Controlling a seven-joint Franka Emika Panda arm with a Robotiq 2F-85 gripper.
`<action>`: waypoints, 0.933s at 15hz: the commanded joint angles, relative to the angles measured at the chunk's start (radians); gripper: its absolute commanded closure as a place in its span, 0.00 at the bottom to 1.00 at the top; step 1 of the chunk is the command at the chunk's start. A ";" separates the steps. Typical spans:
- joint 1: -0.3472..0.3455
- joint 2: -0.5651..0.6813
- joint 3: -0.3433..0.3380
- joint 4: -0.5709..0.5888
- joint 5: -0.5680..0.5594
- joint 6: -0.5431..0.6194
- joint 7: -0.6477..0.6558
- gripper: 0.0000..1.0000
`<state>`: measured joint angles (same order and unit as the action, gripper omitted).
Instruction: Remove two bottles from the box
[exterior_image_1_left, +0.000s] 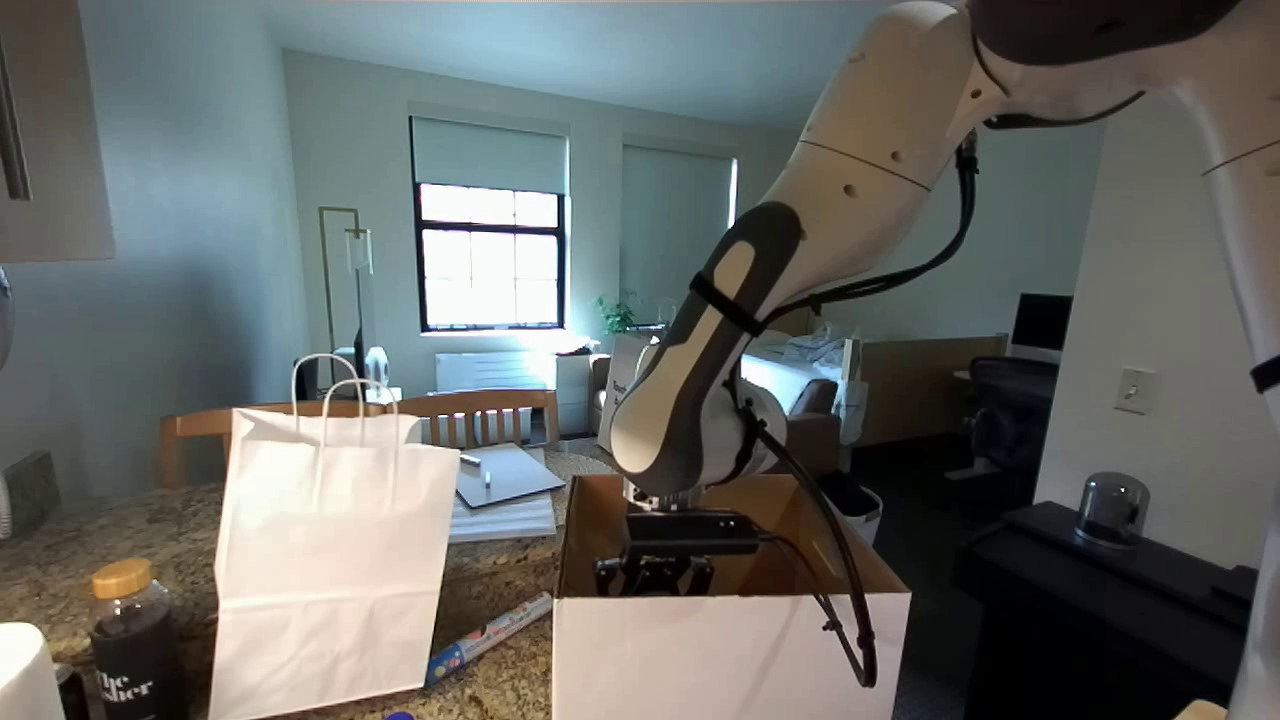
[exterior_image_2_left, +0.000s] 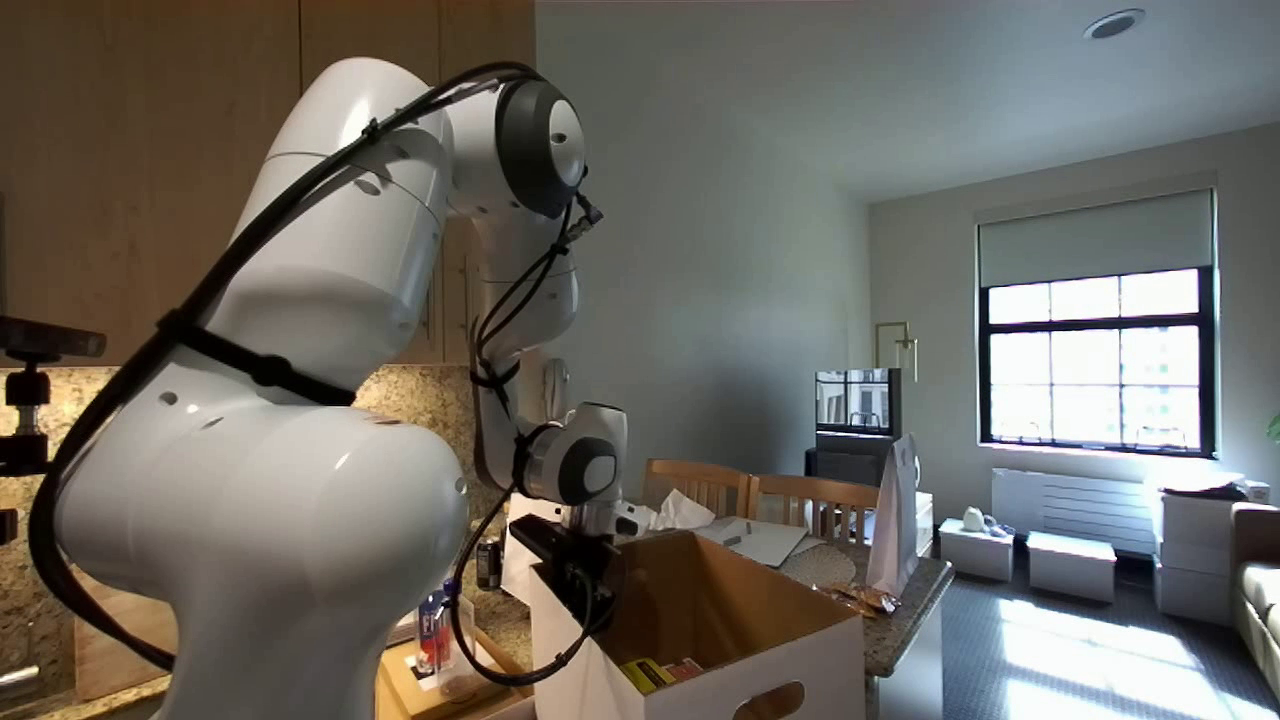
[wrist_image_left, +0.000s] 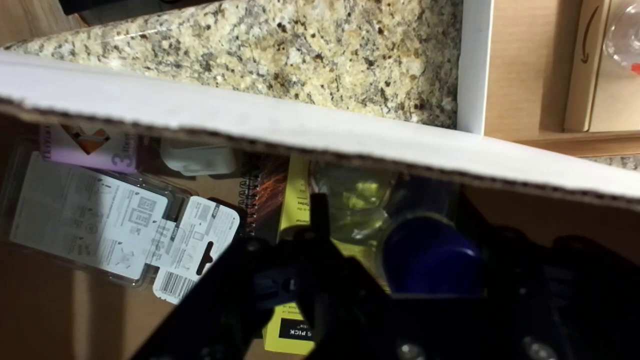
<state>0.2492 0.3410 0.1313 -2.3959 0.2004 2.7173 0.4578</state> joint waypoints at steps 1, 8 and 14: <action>-0.016 0.005 0.007 0.003 0.018 -0.011 -0.035 0.16; -0.016 0.005 0.006 0.004 0.019 -0.012 -0.032 0.00; -0.018 -0.011 0.011 -0.012 0.028 -0.012 -0.032 0.00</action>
<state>0.2492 0.3440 0.1298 -2.3951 0.2004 2.7170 0.4578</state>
